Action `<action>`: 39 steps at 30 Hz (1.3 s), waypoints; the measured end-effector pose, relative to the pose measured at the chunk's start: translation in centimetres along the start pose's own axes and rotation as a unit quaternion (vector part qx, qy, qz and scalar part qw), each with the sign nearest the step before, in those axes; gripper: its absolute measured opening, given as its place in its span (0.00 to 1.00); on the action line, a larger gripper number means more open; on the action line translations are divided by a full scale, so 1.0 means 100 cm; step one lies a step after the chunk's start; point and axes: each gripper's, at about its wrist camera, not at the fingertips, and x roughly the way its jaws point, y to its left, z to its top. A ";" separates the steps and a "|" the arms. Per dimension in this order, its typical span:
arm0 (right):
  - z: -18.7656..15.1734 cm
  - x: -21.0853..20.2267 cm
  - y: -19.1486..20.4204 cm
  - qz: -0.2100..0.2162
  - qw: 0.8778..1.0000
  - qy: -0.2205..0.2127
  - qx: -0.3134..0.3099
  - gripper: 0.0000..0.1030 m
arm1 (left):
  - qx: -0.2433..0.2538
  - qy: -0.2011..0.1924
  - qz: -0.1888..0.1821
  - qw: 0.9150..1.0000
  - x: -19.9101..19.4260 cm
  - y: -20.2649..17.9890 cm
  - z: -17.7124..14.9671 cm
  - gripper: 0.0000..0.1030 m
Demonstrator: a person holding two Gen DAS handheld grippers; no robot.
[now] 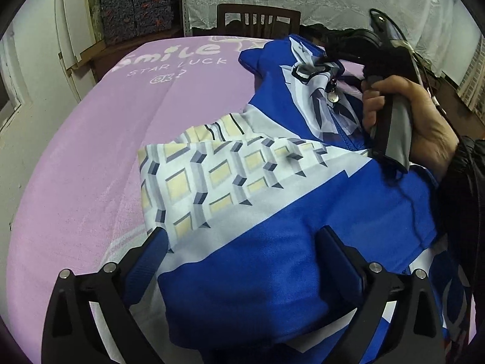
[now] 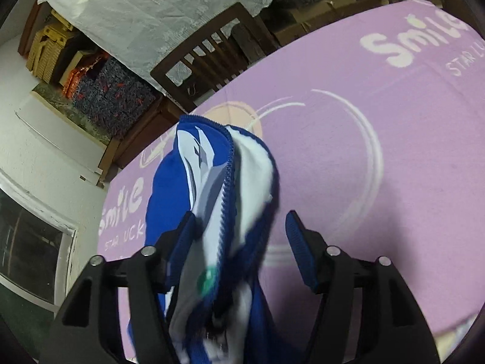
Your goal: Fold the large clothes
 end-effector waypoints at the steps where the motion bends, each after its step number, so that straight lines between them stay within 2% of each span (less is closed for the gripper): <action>1: 0.001 0.003 0.004 0.004 1.000 0.005 -0.014 0.05 | -0.002 -0.001 -0.002 1.000 0.000 0.001 0.000 0.97; 2: 0.002 0.004 0.009 0.010 1.000 0.008 -0.028 0.05 | -0.004 -0.001 -0.003 1.000 -0.001 0.003 0.000 0.97; 4: -0.001 -0.017 0.026 0.015 0.996 -0.036 -0.077 0.05 | -0.009 -0.003 -0.006 1.000 -0.002 0.006 0.000 0.97; 8: -0.024 -0.088 0.068 0.052 0.975 -0.090 -0.196 0.05 | -0.025 -0.017 0.000 1.000 -0.011 0.013 -0.001 0.97; 11: -0.069 -0.162 0.080 0.073 0.956 -0.115 -0.260 0.05 | -0.053 -0.044 0.032 0.997 -0.028 0.029 0.000 0.97; 13: -0.103 -0.196 0.069 0.086 0.955 -0.093 -0.269 0.08 | -0.074 -0.061 0.045 0.994 -0.042 0.041 -0.001 0.97; 14: -0.127 -0.208 0.059 0.083 0.956 -0.063 -0.273 0.12 | -0.086 -0.067 0.047 0.993 -0.048 0.047 -0.002 0.97; 15: -0.142 -0.213 0.053 0.078 0.957 -0.037 -0.276 0.24 | -0.099 -0.070 0.044 0.992 -0.055 0.053 -0.005 0.97; 16: -0.164 -0.217 0.040 0.065 0.957 0.016 -0.284 0.46 | -0.108 -0.072 0.042 0.991 -0.059 0.057 -0.007 0.97; 17: -0.180 -0.221 0.028 0.054 0.956 0.047 -0.285 0.54 | -0.119 -0.074 0.037 0.989 -0.064 0.061 -0.010 0.97; 20: -0.212 -0.248 -0.004 0.031 0.956 0.056 -0.285 0.55 | -0.134 -0.074 0.024 0.988 -0.073 0.065 -0.021 0.97; 22: -0.221 -0.267 -0.015 0.031 0.960 0.043 -0.275 0.57 | -0.134 -0.072 0.020 0.988 -0.076 0.061 -0.025 0.97; 25: -0.224 -0.291 -0.023 0.036 0.967 0.010 -0.253 0.66 | -0.127 -0.069 0.024 0.989 -0.078 0.053 -0.034 0.97; 28: -0.224 -0.308 -0.016 0.054 0.965 -0.020 -0.257 0.71 | -0.118 -0.065 0.023 0.991 -0.078 0.045 -0.042 0.97; 31: -0.225 -0.304 0.000 0.091 0.963 0.006 -0.252 0.71 | -0.111 -0.073 0.015 0.991 -0.083 0.037 -0.046 0.97; 33: -0.229 -0.297 0.001 0.141 0.965 0.050 -0.215 0.71 | -0.102 -0.087 0.003 0.991 -0.090 0.032 -0.048 0.97; 34: -0.232 -0.293 0.001 0.149 0.967 0.066 -0.196 0.71 | -0.099 -0.092 -0.004 0.991 -0.093 0.029 -0.048 0.97; 36: -0.239 -0.282 -0.004 0.147 0.972 0.091 -0.162 0.71 | -0.093 -0.103 -0.033 0.990 -0.098 0.022 -0.043 0.97; 39: -0.235 -0.259 -0.019 0.117 0.981 0.107 -0.113 0.71 | -0.074 -0.102 -0.072 0.989 -0.101 0.002 -0.030 0.96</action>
